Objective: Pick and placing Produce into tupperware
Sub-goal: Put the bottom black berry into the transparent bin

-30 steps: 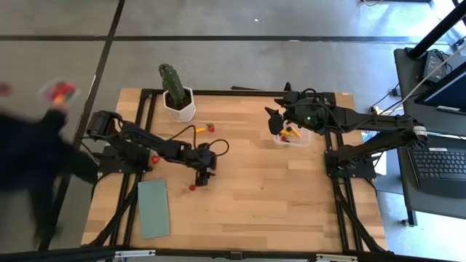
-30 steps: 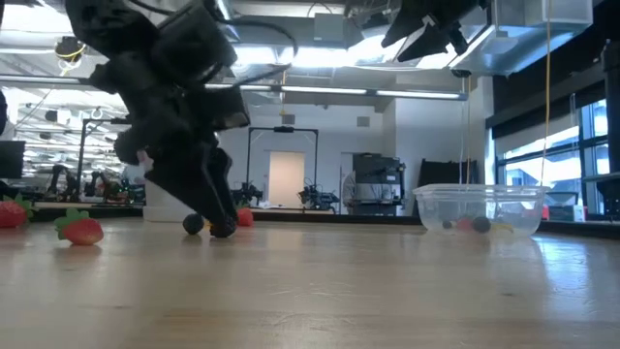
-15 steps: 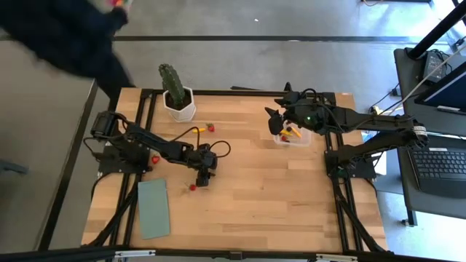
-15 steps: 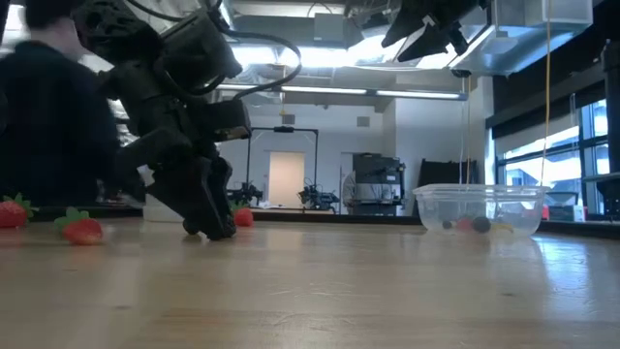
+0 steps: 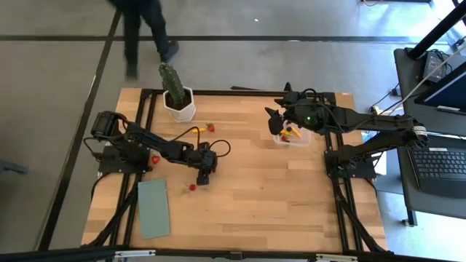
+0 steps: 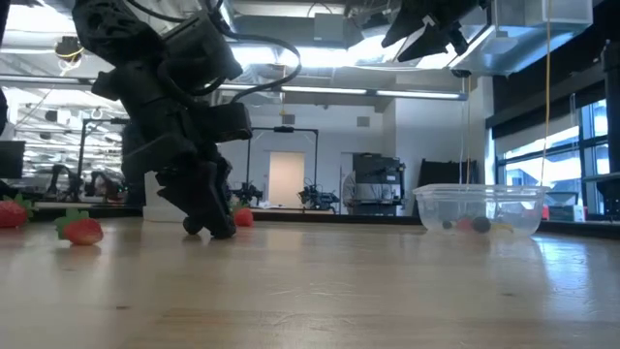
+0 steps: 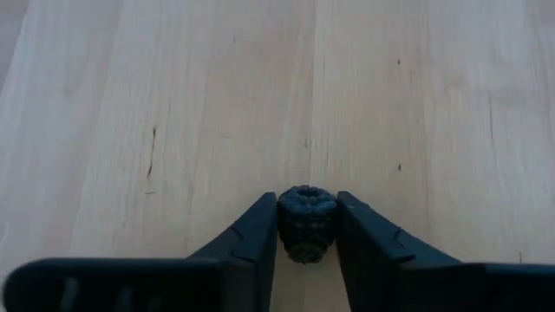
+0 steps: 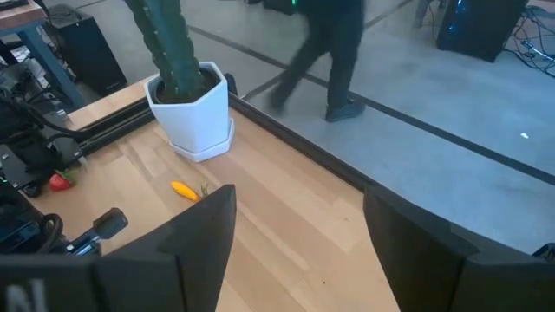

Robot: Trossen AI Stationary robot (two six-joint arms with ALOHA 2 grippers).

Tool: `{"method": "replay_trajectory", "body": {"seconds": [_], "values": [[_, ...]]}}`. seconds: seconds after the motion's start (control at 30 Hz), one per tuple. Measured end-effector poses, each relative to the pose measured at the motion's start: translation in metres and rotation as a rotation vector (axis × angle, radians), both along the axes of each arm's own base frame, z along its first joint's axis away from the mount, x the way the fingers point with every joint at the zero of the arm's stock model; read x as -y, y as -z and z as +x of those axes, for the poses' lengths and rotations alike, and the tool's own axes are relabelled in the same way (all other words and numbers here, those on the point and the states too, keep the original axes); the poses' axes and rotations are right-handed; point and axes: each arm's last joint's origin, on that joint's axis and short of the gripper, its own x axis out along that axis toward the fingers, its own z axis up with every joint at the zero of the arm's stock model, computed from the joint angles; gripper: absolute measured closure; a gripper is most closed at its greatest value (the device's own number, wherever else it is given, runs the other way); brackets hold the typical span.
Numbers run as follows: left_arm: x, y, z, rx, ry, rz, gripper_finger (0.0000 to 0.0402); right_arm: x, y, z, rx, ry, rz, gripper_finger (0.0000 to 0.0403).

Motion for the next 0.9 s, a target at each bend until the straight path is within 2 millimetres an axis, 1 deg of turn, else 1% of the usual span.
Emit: {"method": "replay_trajectory", "body": {"seconds": [0.03, 0.23, 0.37, 0.5, 0.57, 0.7, 0.8, 0.9], "values": [[0.000, 0.000, 0.000, 0.000, 0.000, 0.000, 0.0317, 0.000, 0.000, 0.000, 0.000, 0.000, 0.000, 0.0148], [0.000, 0.000, 0.000, 0.002, 0.000, 0.000, 0.0318, 0.000, 0.000, 0.000, 0.000, 0.000, 0.000, 0.0148], [0.001, -0.008, 0.007, 0.002, 0.007, -0.014, 0.0318, 0.000, 0.000, 0.000, 0.001, 0.000, 0.000, 0.0148], [-0.005, -0.034, 0.025, 0.050, 0.002, -0.002, 0.0317, 0.000, 0.000, 0.000, 0.002, 0.000, 0.001, 0.0148], [-0.011, -0.047, 0.034, 0.066, 0.008, 0.022, 0.0318, 0.000, 0.000, 0.000, 0.005, 0.001, 0.002, 0.0148], [-0.025, -0.078, 0.054, 0.150, 0.027, 0.074, 0.0318, 0.000, -0.003, -0.002, 0.020, 0.001, 0.001, 0.0148], [-0.039, -0.106, 0.068, 0.237, 0.040, 0.113, 0.0318, -0.001, -0.011, -0.008, 0.054, 0.000, -0.004, 0.0148], [-0.056, -0.134, 0.081, 0.334, 0.038, 0.162, 0.0318, -0.002, -0.024, -0.018, 0.105, 0.000, -0.012, 0.0148]]}}
